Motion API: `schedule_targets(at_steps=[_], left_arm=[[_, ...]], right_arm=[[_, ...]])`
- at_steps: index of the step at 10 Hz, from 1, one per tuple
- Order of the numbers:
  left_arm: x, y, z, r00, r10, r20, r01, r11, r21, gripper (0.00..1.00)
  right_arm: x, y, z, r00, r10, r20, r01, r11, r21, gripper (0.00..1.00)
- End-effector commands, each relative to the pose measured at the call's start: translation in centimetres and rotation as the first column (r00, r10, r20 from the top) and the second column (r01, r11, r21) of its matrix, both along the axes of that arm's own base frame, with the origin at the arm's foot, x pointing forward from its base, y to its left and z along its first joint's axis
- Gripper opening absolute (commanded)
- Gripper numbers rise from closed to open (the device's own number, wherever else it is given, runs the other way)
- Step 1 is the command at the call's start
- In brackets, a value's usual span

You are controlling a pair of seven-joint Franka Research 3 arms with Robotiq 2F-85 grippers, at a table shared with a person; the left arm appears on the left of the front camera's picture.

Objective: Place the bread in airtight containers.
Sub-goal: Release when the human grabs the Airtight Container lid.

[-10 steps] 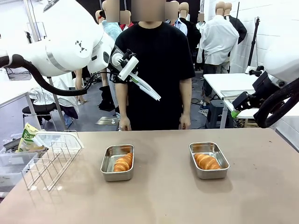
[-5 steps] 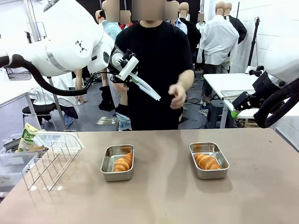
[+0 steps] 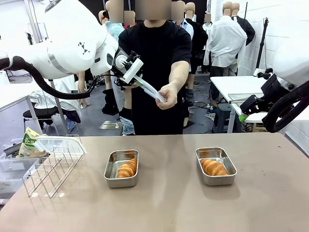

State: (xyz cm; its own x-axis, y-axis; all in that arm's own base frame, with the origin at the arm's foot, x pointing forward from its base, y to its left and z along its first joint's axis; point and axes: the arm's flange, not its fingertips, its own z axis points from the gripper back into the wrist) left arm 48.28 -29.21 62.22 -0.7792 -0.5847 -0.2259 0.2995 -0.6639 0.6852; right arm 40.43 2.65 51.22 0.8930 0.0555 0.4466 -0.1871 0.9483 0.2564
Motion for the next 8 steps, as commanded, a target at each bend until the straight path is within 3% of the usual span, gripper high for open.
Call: schedule_targets(at_steps=[1, 8], left_arm=[[-0.05, -0.01, 0.38, 1.0, 0.013, 0.006, -0.013, 1.0, 0.004, 0.0], [-0.05, -0.01, 0.38, 1.0, 0.013, 0.006, -0.013, 1.0, 0.004, 0.0]], right_arm=[[0.05, 0.05, -0.08, 1.0, 0.0, 0.0, 0.0, 1.0, 0.002, 1.0], [0.05, 0.05, -0.08, 1.0, 0.0, 0.0, 0.0, 1.0, 0.002, 1.0]])
